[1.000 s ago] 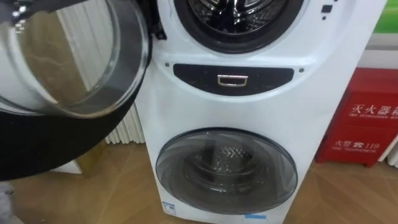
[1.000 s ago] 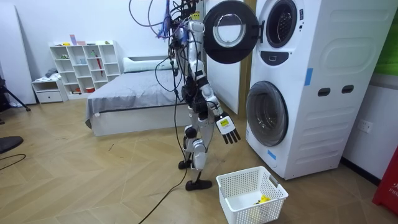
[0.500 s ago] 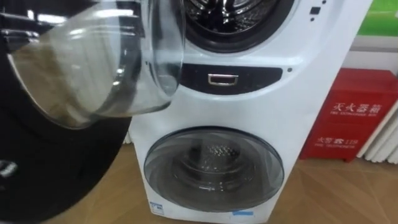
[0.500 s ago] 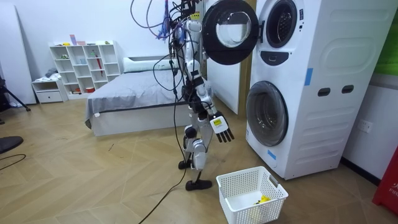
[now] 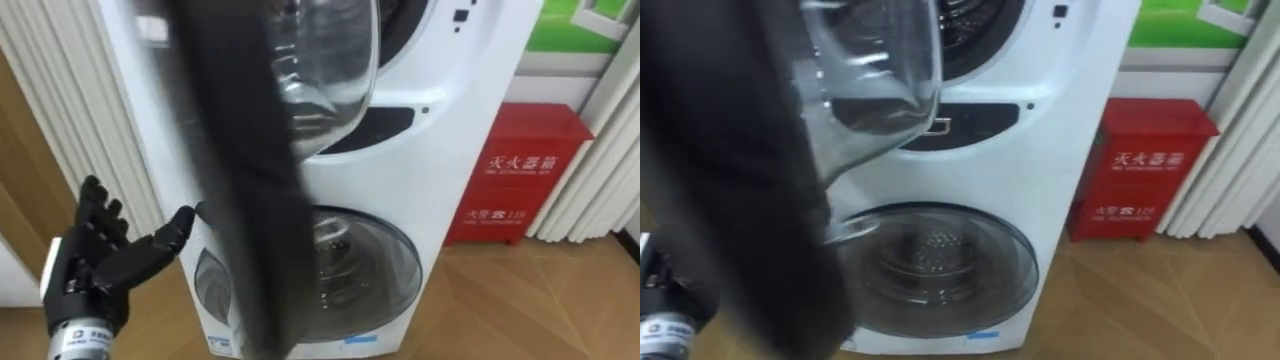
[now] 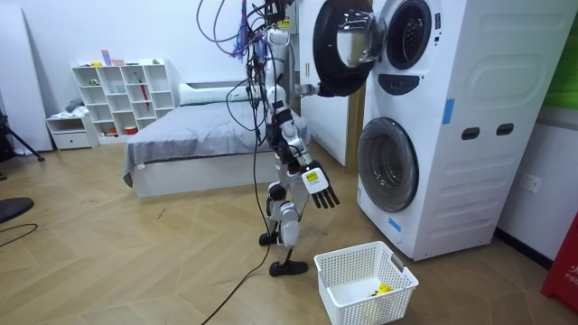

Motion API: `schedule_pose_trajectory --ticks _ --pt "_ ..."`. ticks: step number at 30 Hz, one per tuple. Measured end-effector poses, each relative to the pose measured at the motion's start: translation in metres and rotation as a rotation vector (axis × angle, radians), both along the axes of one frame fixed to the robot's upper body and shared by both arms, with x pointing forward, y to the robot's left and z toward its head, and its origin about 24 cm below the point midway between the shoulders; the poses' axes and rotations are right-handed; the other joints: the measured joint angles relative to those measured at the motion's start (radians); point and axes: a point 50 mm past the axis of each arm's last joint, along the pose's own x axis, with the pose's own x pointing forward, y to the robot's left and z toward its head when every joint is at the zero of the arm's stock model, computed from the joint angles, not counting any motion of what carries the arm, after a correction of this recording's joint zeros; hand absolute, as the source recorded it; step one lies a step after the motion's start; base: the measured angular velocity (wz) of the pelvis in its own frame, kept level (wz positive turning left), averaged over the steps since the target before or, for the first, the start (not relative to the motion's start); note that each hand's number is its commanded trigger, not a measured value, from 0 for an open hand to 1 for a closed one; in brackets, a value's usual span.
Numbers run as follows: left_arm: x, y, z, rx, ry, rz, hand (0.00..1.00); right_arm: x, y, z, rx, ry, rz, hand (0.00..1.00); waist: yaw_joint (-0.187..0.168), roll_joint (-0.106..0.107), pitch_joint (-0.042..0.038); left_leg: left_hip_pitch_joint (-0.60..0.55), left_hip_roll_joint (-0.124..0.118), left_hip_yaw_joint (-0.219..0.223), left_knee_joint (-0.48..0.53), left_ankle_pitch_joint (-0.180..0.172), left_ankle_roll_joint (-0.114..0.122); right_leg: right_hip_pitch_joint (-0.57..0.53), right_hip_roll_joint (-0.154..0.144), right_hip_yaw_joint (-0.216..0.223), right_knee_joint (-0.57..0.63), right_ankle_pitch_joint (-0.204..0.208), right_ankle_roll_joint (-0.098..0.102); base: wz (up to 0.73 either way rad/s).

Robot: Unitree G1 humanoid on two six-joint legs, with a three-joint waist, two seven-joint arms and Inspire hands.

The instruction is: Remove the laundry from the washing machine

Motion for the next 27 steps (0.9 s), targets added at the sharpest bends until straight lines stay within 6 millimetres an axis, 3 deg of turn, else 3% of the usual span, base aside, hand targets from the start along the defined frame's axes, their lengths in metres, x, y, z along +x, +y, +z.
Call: schedule_pose_trajectory --ticks 3,5,9,13,15,17,19,27 --pt "0.008 -0.006 -0.005 0.023 0.023 -0.040 0.00 0.002 0.005 -0.001 0.016 0.001 0.036 0.00 -0.012 0.017 0.0055 0.000 0.002 0.011 -0.007 -0.001 -0.001 -0.007 0.002 0.004 0.008 0.000 0.000 -0.11" --pt "0.013 -0.010 -0.001 0.065 0.011 -0.062 0.00 0.004 0.007 -0.001 0.020 -0.002 0.047 0.00 -0.029 0.023 0.0042 -0.002 0.002 0.013 -0.006 -0.001 -0.001 -0.015 0.002 0.006 0.015 0.000 0.000 -0.07" --pt "0.038 -0.022 0.021 0.184 -0.027 -0.140 0.00 0.018 0.011 -0.001 0.021 -0.022 0.081 0.00 -0.064 0.027 0.0080 -0.008 0.000 0.015 -0.002 0.000 0.000 -0.021 0.001 0.010 0.013 0.000 0.001 0.01" --pt "0.054 -0.032 0.031 0.188 -0.011 -0.150 0.00 0.033 0.018 0.000 0.040 -0.034 0.141 0.00 -0.074 0.039 0.0094 -0.035 0.000 0.015 0.017 -0.001 0.002 -0.036 0.000 0.008 0.014 0.008 0.002 0.05" --pt "0.064 -0.037 0.041 0.193 0.003 -0.162 0.00 0.042 0.018 0.001 0.034 -0.050 0.154 0.00 -0.078 0.057 0.0189 -0.053 0.000 0.011 0.031 0.000 0.005 -0.041 -0.001 0.006 0.004 0.020 0.005 0.09" --pt "0.077 -0.043 0.052 0.201 0.042 -0.163 0.00 0.047 0.017 0.002 0.041 -0.052 0.142 0.00 -0.080 0.081 0.0175 -0.063 -0.002 0.012 0.031 0.006 0.009 -0.044 -0.002 0.007 -0.020 0.037 0.006 0.03" --pt "0.083 -0.047 0.061 0.229 0.035 -0.163 0.00 0.048 0.017 0.001 0.045 -0.042 0.138 0.00 -0.089 0.089 0.0158 -0.069 -0.003 0.014 0.030 0.009 0.011 -0.052 -0.003 0.008 -0.020 0.040 0.007 0.00" --pt "0.087 -0.043 0.066 0.256 0.052 -0.115 0.00 0.042 0.015 0.000 0.041 0.015 0.102 0.00 -0.137 0.086 0.0141 -0.085 -0.006 0.029 0.037 0.020 0.016 -0.069 -0.005 0.050 -0.021 0.052 0.011 -0.05"
